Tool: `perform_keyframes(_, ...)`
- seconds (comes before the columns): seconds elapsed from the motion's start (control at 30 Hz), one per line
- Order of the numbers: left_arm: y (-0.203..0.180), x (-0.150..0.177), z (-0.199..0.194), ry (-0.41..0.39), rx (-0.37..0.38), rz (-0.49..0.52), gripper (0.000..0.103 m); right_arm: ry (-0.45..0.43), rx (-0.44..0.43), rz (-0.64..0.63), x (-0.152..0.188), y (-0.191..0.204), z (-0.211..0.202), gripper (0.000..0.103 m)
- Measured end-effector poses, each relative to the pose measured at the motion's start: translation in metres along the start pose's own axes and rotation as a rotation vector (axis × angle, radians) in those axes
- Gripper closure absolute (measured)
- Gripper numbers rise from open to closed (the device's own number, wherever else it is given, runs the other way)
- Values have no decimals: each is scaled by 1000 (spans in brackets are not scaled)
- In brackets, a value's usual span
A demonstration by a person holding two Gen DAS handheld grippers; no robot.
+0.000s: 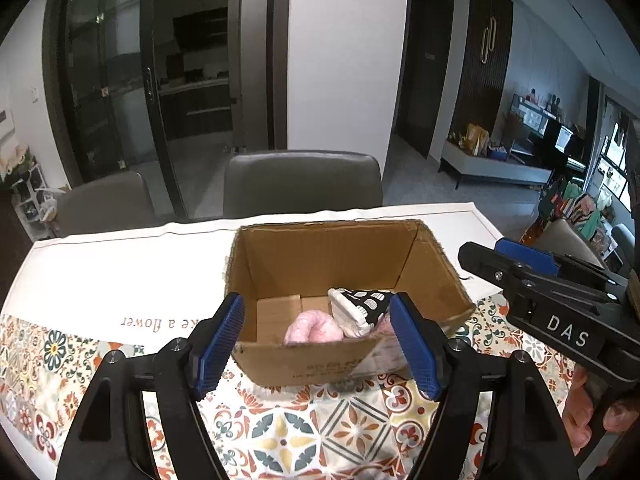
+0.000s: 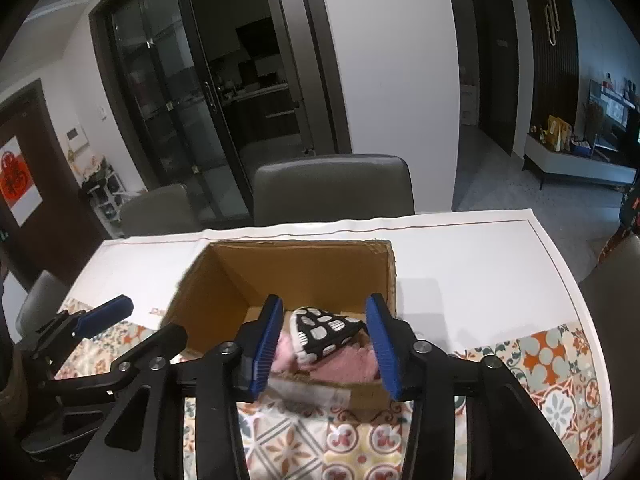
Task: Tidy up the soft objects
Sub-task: 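Move both tools back over the remaining items on the table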
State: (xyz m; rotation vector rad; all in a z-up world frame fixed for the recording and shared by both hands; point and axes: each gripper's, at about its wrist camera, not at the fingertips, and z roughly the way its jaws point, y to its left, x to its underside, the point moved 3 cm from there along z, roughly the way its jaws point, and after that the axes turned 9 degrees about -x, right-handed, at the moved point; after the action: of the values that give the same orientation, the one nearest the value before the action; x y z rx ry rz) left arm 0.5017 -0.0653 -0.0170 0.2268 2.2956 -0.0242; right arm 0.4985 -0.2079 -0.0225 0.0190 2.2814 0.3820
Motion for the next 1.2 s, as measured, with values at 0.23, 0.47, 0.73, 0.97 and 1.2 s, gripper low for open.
perform_keyframes(0.23, 4, 13, -40, -36, 10, -18, 28, -52, 12, -25, 4, 14, -42, 50)
perform_keyframes(0.47, 5, 32, -75, -59, 7, -18, 25, -83, 35, -47, 19, 27, -78, 45)
perform_keyframes(0.73, 6, 60, -101, -58, 5, -9, 24, -76, 56, -34, 46, 32, -104, 43)
perform_keyframes(0.97, 6, 83, -113, -31, 7, -14, 22, -63, 82, -10, 69, 31, -117, 42)
perform_keyframes(1.2, 0, 108, -120, -4, 14, 24, 22, -41, 122, 31, 94, 26, -128, 42)
